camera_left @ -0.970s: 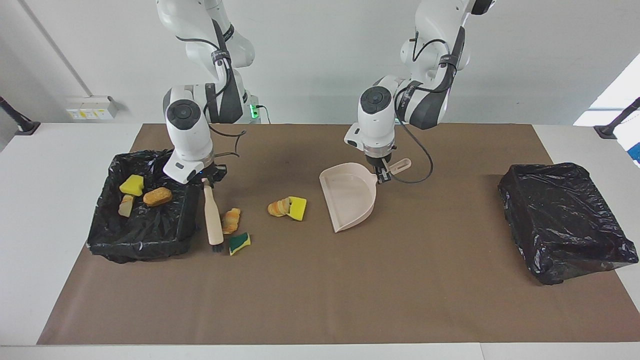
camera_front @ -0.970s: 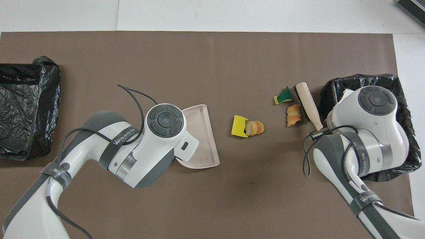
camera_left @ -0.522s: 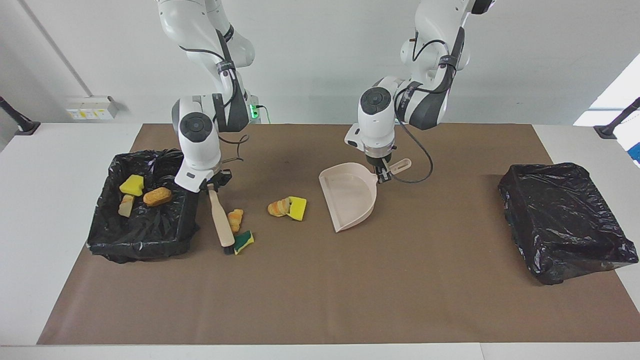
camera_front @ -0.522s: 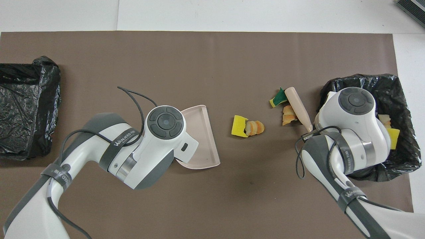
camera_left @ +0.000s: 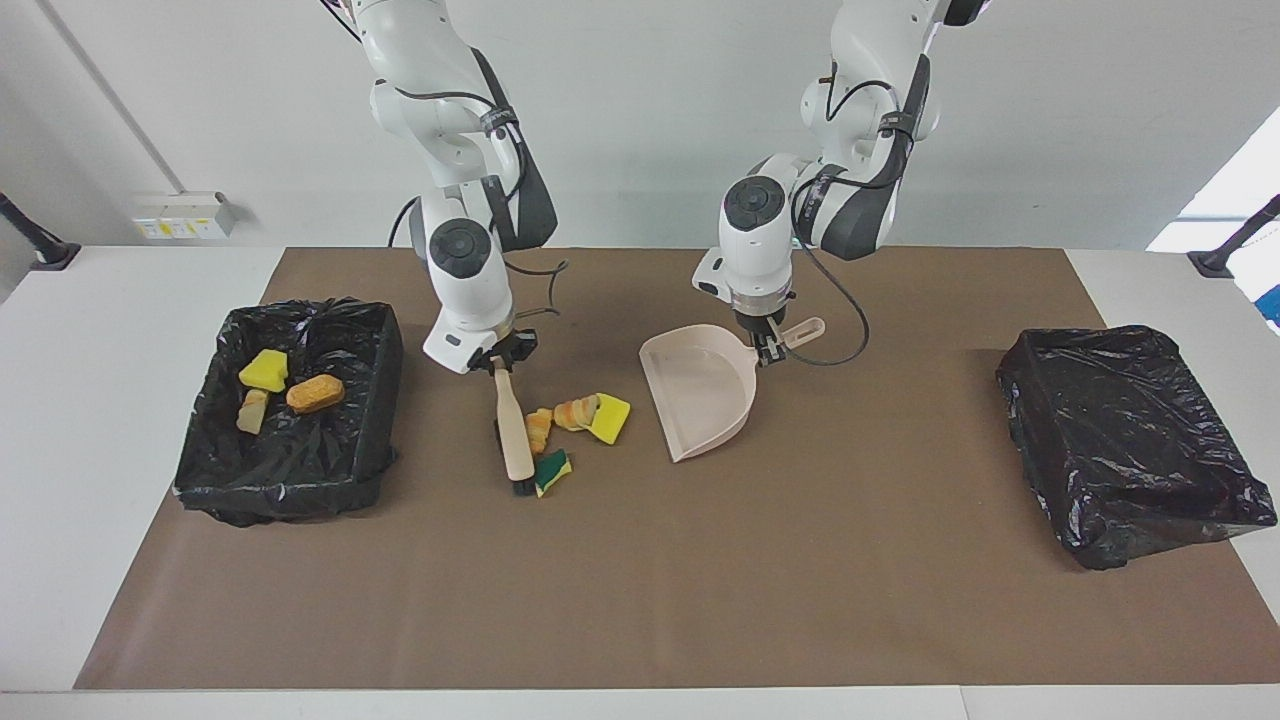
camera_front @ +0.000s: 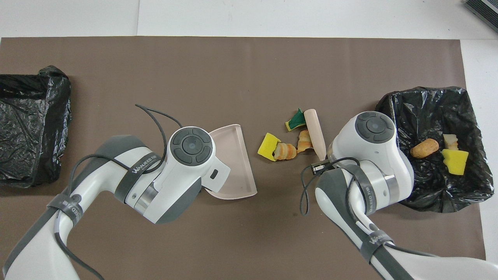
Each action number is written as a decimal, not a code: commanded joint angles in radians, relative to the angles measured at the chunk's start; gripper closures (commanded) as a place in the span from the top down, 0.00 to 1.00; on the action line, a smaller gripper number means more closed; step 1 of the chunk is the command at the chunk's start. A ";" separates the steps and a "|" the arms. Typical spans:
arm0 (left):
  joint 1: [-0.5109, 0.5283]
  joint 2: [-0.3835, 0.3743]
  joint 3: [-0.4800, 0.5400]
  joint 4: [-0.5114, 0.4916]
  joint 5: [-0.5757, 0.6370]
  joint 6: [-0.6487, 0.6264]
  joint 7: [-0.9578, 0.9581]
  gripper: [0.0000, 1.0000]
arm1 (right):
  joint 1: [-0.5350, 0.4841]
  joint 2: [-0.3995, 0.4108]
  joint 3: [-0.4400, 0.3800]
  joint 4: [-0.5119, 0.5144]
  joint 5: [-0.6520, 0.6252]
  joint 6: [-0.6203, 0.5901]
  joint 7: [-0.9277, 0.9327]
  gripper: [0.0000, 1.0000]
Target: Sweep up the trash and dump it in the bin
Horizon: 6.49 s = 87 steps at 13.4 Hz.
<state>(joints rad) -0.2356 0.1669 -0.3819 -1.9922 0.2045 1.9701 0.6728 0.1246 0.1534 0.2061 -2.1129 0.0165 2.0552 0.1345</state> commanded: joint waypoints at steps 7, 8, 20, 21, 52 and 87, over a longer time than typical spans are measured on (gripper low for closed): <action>0.018 -0.040 -0.002 -0.089 0.000 0.084 -0.016 0.00 | 0.230 0.045 0.004 0.011 0.393 0.086 0.031 0.00; 0.018 -0.040 -0.003 -0.089 0.000 0.087 -0.018 0.00 | 0.231 0.040 0.012 0.011 0.440 0.085 0.028 0.00; 0.076 -0.027 0.006 -0.088 -0.056 0.162 0.209 0.00 | 0.136 -0.110 0.047 0.040 0.377 -0.138 0.042 0.00; 0.078 -0.035 0.014 -0.085 -0.077 0.159 0.252 0.00 | 0.129 -0.118 0.047 0.040 0.343 -0.148 0.045 0.00; 0.079 -0.053 0.066 -0.120 -0.126 0.154 0.267 0.00 | 0.147 -0.017 0.053 0.192 0.407 -0.222 0.057 0.00; 0.124 0.143 0.974 0.443 0.344 0.119 1.199 0.00 | 0.470 0.055 0.058 0.267 0.096 -0.142 0.605 1.00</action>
<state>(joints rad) -0.0926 0.3011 0.5846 -1.5494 0.4874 2.0860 1.9412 0.6707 0.2138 0.2529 -1.8809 0.1314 1.9538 0.8155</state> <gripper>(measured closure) 0.683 0.026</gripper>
